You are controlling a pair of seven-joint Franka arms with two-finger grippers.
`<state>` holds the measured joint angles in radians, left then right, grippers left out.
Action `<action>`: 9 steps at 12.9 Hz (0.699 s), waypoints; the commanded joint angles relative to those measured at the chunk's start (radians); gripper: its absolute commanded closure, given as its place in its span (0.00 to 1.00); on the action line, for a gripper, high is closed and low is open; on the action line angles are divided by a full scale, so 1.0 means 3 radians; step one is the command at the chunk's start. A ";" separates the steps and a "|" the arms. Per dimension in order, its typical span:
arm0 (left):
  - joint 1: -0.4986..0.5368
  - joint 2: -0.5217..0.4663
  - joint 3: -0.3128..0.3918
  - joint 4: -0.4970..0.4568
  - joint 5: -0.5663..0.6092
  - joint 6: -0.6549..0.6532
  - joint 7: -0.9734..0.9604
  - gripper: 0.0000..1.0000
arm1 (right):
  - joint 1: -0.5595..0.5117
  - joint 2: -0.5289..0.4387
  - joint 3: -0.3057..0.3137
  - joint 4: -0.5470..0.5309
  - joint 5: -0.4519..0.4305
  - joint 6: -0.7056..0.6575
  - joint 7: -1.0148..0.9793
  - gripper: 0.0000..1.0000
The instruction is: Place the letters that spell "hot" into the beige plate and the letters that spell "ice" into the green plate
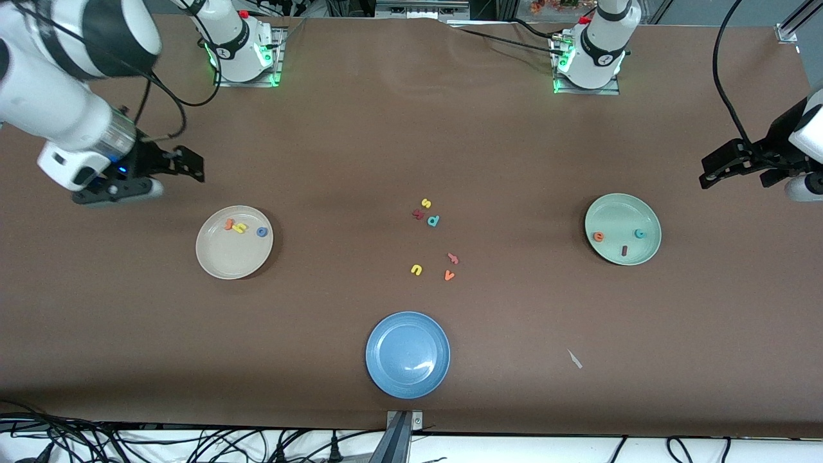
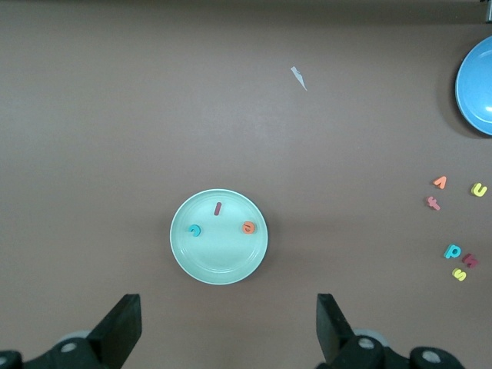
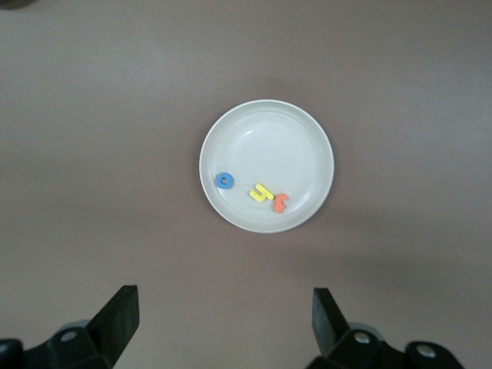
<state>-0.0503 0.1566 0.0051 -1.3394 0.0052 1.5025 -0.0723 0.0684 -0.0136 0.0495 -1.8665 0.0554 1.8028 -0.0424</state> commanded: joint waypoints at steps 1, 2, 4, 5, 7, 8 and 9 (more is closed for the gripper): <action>0.0040 0.0035 -0.0012 -0.0030 -0.0089 0.0018 0.0241 0.00 | 0.0007 0.0010 -0.0108 0.0386 0.0051 -0.0455 0.0009 0.00; 0.0040 0.0035 -0.0012 -0.0015 -0.0084 0.0018 0.0251 0.00 | 0.0007 0.0015 -0.0154 0.0509 0.0045 -0.0593 0.0003 0.00; 0.0040 0.0041 -0.0012 -0.0020 -0.0063 0.0018 0.0348 0.00 | 0.0007 0.0025 -0.0170 0.0755 0.0020 -0.0875 0.0009 0.00; 0.0055 0.0046 -0.0012 -0.0030 -0.0089 0.0023 0.0429 0.00 | 0.0007 0.0025 -0.0170 0.0796 0.0015 -0.0936 0.0009 0.00; 0.0030 0.0086 -0.0012 -0.0005 -0.0089 0.0043 0.0390 0.00 | 0.0007 0.0025 -0.0175 0.0817 0.0005 -0.0958 0.0009 0.00; 0.0009 0.0092 -0.0017 -0.0004 -0.0094 0.0059 0.0389 0.00 | 0.0007 0.0020 -0.0175 0.0822 -0.0006 -0.0958 0.0009 0.00; -0.0006 0.0097 -0.0017 0.0001 -0.0094 0.0059 0.0389 0.00 | 0.0012 0.0020 -0.0180 0.0827 -0.0026 -0.0958 0.0003 0.00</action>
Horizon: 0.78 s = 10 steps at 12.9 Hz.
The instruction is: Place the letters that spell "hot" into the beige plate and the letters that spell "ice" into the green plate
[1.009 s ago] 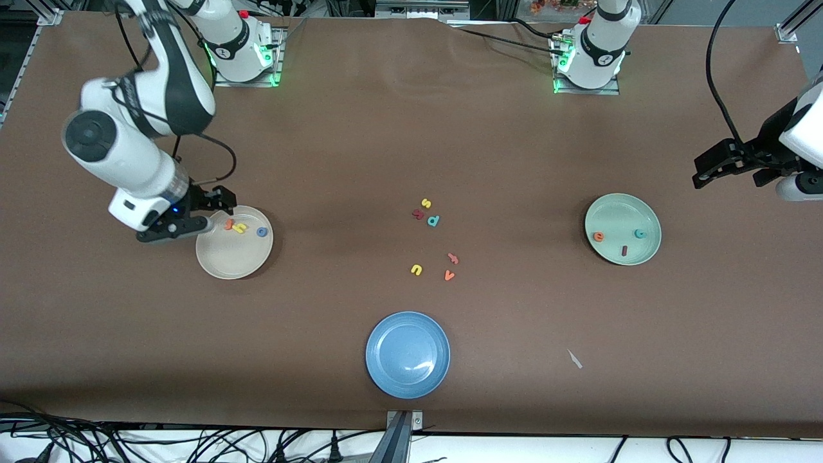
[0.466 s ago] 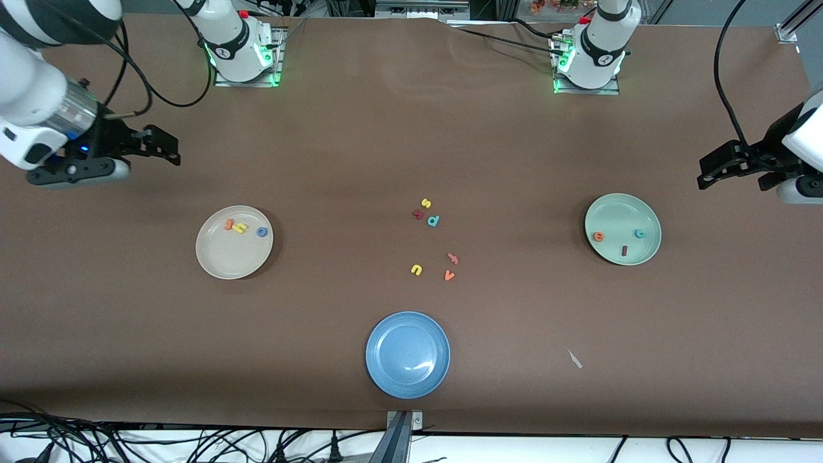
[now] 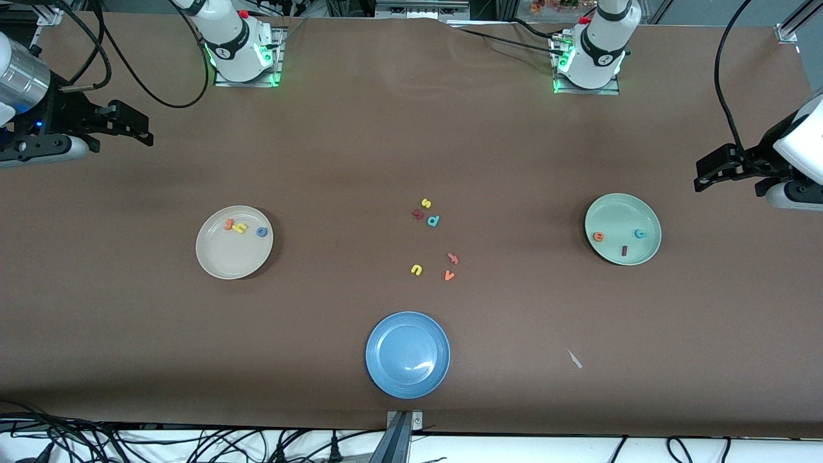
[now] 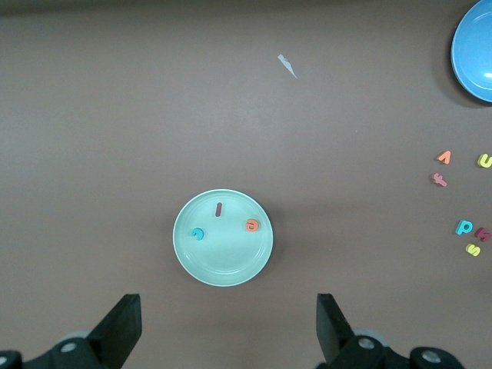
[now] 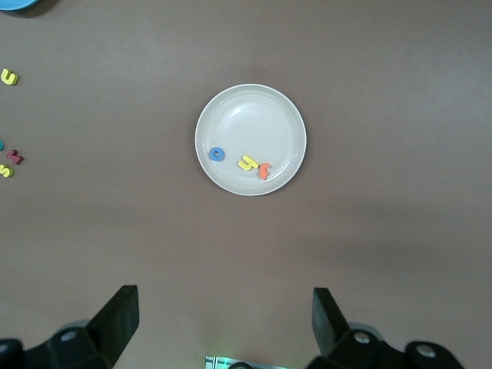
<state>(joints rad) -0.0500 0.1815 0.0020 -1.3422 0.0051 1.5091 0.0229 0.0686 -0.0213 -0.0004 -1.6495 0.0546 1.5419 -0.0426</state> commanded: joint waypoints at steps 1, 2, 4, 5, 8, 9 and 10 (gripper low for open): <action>-0.0007 0.0024 -0.0012 0.0010 -0.0104 0.0037 0.0067 0.00 | 0.0017 0.0040 -0.0034 0.0109 -0.0023 -0.0088 -0.0006 0.00; -0.0007 0.0034 -0.0007 0.0010 -0.0170 0.0037 0.0067 0.00 | 0.0017 0.0050 -0.0029 0.0144 -0.0018 -0.0088 -0.0006 0.00; 0.0028 0.0049 -0.0007 0.0015 -0.0278 0.0037 0.0072 0.00 | 0.0017 0.0081 -0.0029 0.0206 -0.0013 -0.0088 -0.0001 0.00; 0.0029 0.0070 -0.0001 0.0015 -0.0288 0.0037 0.0072 0.00 | 0.0032 0.0081 -0.0029 0.0216 -0.0028 -0.0083 -0.0006 0.00; -0.0007 0.0075 -0.0012 0.0015 -0.0258 0.0037 0.0077 0.00 | 0.0027 0.0081 -0.0029 0.0216 -0.0120 -0.0088 -0.0027 0.00; -0.0007 0.0075 -0.0007 0.0015 -0.0268 0.0037 0.0082 0.00 | 0.0017 0.0081 -0.0029 0.0216 -0.0121 -0.0088 -0.0032 0.00; -0.0002 0.0080 -0.0001 0.0015 -0.0263 0.0037 0.0092 0.00 | 0.0017 0.0086 -0.0029 0.0216 -0.0126 -0.0093 -0.0032 0.00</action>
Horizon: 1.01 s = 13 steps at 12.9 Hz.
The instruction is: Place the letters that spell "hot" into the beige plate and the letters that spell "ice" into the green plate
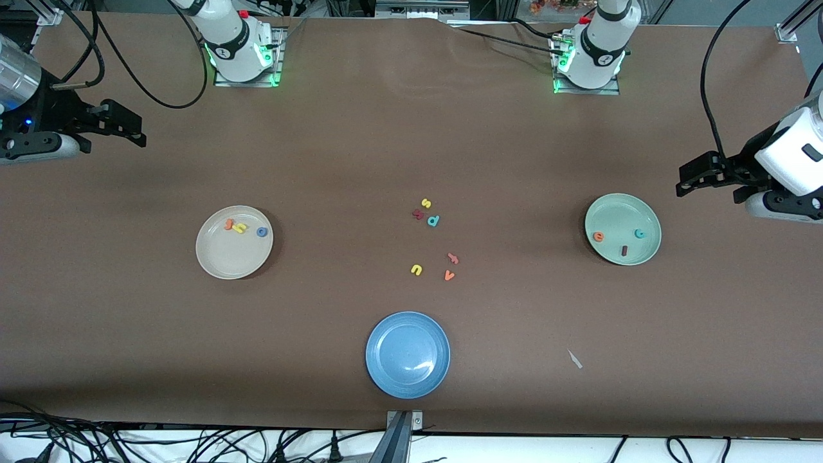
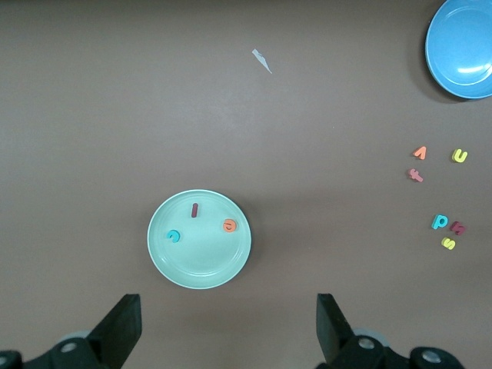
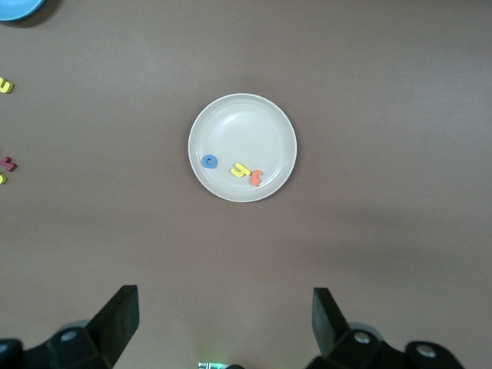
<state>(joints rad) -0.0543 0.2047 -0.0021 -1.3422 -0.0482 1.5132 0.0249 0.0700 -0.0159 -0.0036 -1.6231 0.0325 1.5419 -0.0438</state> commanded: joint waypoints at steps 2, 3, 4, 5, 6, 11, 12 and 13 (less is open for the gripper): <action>0.0043 0.0018 0.0012 0.0020 -0.0074 0.0028 0.0101 0.00 | 0.0012 0.0068 -0.0024 0.0123 -0.0052 -0.0093 -0.0033 0.00; 0.0043 0.0018 0.0017 0.0025 -0.0069 0.0034 0.0106 0.00 | 0.0012 0.0068 -0.0024 0.0128 -0.0052 -0.0093 -0.0033 0.00; 0.0038 0.0028 0.0017 0.0056 -0.0064 0.0049 0.0106 0.00 | 0.0012 0.0068 -0.0029 0.0128 -0.0057 -0.0093 -0.0028 0.00; 0.0043 0.0069 0.0017 0.0071 -0.0064 0.0110 0.0106 0.00 | 0.0007 0.0068 -0.0029 0.0128 -0.0052 -0.0088 -0.0028 0.00; 0.0043 0.0079 0.0017 0.0072 -0.0059 0.0171 0.0106 0.00 | 0.0012 0.0073 -0.0029 0.0128 -0.0057 -0.0088 -0.0028 0.00; 0.0033 0.0090 0.0017 0.0072 0.0048 0.0182 0.0096 0.00 | 0.0012 0.0084 -0.0029 0.0128 -0.0073 -0.0088 -0.0028 0.00; 0.0043 0.0095 0.0017 0.0072 0.0043 0.0182 0.0096 0.00 | 0.0007 0.0089 -0.0029 0.0128 -0.0073 -0.0088 -0.0033 0.00; 0.0043 0.0095 0.0017 0.0072 0.0043 0.0182 0.0096 0.00 | 0.0007 0.0089 -0.0029 0.0128 -0.0073 -0.0088 -0.0033 0.00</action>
